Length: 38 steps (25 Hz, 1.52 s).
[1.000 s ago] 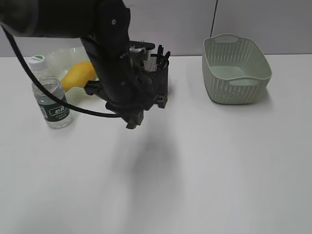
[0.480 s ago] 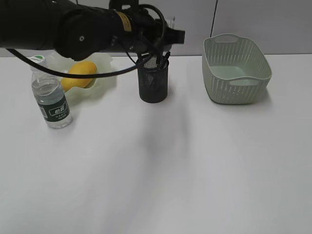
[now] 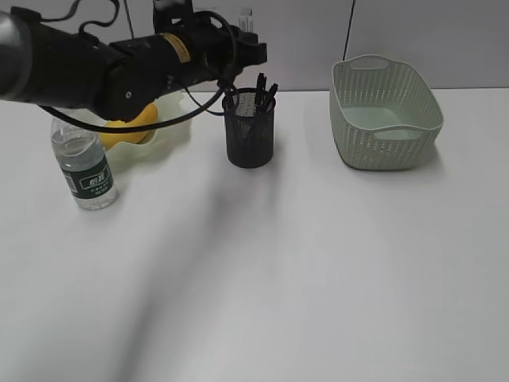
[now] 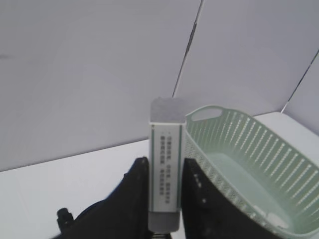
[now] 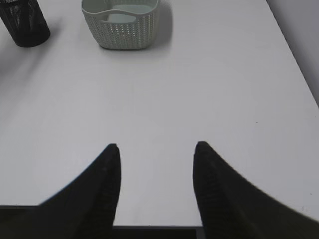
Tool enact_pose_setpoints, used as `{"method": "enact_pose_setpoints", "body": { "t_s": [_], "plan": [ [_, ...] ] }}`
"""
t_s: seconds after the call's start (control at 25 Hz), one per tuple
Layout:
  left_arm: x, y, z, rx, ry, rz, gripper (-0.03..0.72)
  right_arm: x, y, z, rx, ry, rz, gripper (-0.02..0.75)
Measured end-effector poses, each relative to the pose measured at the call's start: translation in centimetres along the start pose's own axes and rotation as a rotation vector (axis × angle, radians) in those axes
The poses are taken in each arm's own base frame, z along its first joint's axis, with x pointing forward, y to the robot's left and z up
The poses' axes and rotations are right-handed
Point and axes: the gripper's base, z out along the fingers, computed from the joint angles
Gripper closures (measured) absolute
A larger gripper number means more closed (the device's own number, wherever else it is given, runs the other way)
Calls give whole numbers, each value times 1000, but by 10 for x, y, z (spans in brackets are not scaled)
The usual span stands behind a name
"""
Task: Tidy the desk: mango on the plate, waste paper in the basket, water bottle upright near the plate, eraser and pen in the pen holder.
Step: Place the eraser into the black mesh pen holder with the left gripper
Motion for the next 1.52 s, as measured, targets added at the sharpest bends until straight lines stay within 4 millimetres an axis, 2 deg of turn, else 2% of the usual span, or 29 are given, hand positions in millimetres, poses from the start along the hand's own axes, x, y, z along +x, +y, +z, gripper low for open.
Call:
{"method": "enact_pose_setpoints", "body": {
  "t_s": [0.12, 0.52, 0.68, 0.96, 1.08, 1.28, 1.36, 1.52],
  "plan": [
    [16, 9, 8, -11, 19, 45, 534, 0, 0, 0, 0, 0, 0, 353],
    [41, 21, 28, -13, 24, 77, 534, 0, 0, 0, 0, 0, 0, 353],
    [46, 23, 37, -13, 25, 77, 534, 0, 0, 0, 0, 0, 0, 353],
    [47, 25, 38, -41, 41, 41, 531, 0, 0, 0, 0, 0, 0, 353],
    [49, 26, 38, -51, 58, 33, 484, 0, 0, 0, 0, 0, 0, 353],
    [51, 28, 38, -61, 86, 32, 312, 0, 0, 0, 0, 0, 0, 353],
    [52, 28, 38, -63, 89, 31, 270, 0, 0, 0, 0, 0, 0, 353],
    [51, 28, 37, -64, 95, 34, 241, 0, 0, 0, 0, 0, 0, 353]
  ]
}}
